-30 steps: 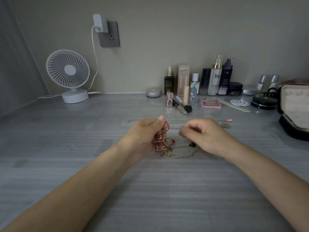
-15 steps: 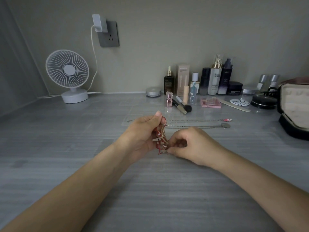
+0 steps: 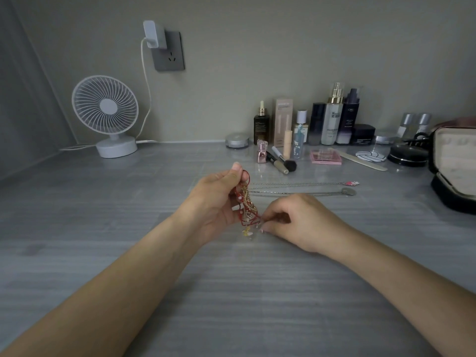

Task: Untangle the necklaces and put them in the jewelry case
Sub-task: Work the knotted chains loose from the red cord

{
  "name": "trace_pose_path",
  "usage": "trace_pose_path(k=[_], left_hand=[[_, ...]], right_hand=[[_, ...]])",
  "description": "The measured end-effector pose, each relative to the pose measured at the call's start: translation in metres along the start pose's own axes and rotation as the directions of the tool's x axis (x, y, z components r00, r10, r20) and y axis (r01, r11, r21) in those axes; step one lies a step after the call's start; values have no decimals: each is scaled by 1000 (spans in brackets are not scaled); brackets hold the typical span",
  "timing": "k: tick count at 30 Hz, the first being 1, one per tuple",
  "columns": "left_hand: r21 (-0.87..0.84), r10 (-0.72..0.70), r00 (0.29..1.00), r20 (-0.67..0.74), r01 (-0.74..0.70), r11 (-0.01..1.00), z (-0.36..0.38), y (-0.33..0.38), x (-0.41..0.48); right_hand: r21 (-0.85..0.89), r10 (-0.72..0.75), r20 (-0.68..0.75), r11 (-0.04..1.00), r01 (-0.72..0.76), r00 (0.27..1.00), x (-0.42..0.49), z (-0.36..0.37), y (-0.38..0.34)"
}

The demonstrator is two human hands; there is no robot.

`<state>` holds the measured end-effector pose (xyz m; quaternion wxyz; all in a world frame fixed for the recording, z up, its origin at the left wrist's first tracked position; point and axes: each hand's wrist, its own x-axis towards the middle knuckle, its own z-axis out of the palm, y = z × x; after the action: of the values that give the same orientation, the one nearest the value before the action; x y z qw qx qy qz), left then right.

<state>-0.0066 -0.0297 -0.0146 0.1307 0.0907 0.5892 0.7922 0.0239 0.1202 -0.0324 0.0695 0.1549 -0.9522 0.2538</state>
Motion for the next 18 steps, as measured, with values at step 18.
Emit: trace_pose_path(k=[18], left_hand=[[109,-46,999,6,45,993,1,-9,-1]], right_hand=[[866,226,96,462,-193,969,-3,-32,-3]])
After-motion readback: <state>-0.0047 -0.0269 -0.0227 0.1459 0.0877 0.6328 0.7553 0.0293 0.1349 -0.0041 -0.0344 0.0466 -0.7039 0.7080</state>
